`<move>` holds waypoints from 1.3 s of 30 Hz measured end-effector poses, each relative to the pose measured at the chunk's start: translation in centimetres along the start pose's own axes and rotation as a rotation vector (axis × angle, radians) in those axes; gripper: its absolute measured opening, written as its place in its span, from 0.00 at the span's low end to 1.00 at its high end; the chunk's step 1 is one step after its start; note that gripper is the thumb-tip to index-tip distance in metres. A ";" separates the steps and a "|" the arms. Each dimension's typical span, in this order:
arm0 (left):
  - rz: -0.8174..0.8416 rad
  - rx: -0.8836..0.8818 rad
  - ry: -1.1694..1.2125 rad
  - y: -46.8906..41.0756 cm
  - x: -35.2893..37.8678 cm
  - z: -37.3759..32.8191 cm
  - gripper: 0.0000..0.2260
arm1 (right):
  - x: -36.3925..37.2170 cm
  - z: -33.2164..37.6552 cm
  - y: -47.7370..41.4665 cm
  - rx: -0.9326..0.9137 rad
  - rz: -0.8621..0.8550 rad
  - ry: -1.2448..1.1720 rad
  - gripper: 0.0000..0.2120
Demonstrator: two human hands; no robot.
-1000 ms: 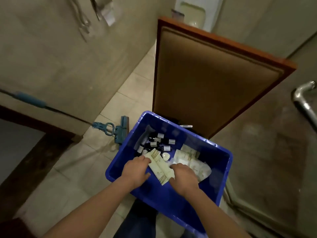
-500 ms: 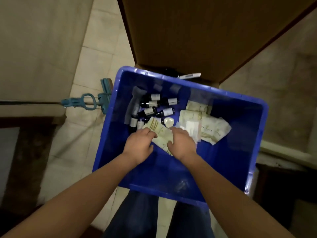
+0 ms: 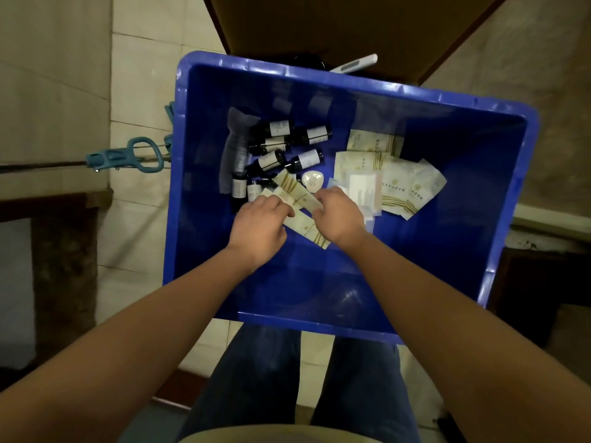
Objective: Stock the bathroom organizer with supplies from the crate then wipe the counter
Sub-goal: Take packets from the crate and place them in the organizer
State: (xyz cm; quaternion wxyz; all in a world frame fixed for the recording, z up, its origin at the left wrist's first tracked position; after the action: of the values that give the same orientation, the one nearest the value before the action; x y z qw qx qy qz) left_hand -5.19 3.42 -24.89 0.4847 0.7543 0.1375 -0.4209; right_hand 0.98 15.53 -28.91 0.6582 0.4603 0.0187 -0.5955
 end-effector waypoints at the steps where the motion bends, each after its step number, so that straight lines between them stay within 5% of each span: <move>1: -0.005 0.010 -0.014 -0.1 0.0 -0.2 0.17 | -0.2 -0.2 0.1 0.005 -0.005 -0.021 0.10; 13: -0.010 0.281 -0.368 -1.2 3.1 -4.0 0.24 | -2.5 -3.2 2.6 0.140 -0.130 -0.211 0.12; 18: 0.017 0.300 -0.475 -1.3 3.4 -4.3 0.15 | -2.5 -3.5 3.9 0.152 -0.149 -0.254 0.08; 30: 0.143 0.122 -0.383 1.4 -1.8 -6.6 0.08 | -7.4 -1.1 9.7 0.233 -0.255 -0.403 0.09; 39: 0.116 0.169 -0.206 5.6 -9.1 -12.6 0.08 | -14.8 0.6 17.8 0.256 -0.464 -0.410 0.09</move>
State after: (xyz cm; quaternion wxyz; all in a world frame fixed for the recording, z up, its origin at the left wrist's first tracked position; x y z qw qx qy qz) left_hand -0.96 13.14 -12.29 0.4548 0.7519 0.0073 -0.4773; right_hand 10.59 24.09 -9.73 0.4318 0.3934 -0.0848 -0.8072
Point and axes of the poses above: each hand's wrist, its own y-axis away from the middle knuckle, its own x-axis out of the palm, z = x × y, the point moved 8 cm from there along -y, towards the middle knuckle, and after that the axes turned 14 degrees about -x, right-handed, at the moved point
